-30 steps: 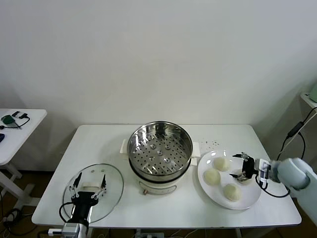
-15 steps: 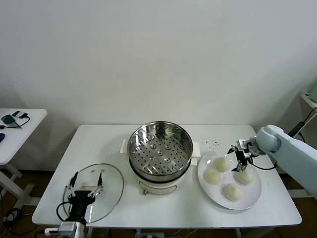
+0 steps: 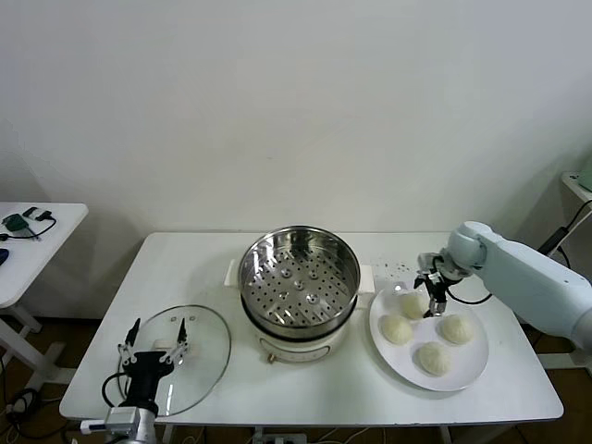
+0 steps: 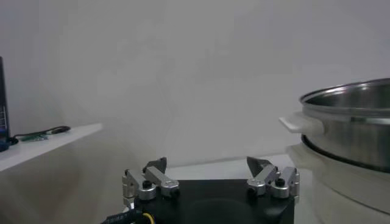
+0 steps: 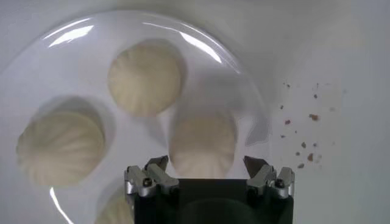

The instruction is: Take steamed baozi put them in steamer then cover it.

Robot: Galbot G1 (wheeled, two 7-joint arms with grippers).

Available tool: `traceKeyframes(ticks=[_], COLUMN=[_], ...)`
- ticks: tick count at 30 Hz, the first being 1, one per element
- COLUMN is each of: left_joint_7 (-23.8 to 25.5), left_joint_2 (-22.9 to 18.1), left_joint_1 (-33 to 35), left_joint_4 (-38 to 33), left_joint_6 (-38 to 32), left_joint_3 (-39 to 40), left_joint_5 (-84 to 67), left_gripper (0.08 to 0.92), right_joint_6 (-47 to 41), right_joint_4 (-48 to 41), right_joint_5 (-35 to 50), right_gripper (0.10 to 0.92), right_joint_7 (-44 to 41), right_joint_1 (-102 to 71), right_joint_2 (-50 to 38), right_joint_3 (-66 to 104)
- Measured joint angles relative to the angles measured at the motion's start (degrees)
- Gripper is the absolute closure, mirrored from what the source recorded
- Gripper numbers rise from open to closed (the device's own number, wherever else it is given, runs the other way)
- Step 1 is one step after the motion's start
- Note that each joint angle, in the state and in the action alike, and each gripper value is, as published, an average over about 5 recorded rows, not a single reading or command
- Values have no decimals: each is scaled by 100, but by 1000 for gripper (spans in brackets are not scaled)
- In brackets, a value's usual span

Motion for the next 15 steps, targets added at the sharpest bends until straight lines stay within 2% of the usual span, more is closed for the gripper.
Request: traceKeyframes(ticks=[15], left_joint_7=[-18], left_joint_2=[6], left_joint_1=[-64], left_joint_4=[7], left_joint_6=[84], left_joint_3=[-55], left_joint_5=[-40], left_gripper=[177], right_joint_6=[52], right_joint_4=[-37], right_joint_5=[-11], right_gripper=[307], right_joint_7=[-29], right_joint_1=[184], right_joint_2=[65], right_joint_3=[-172])
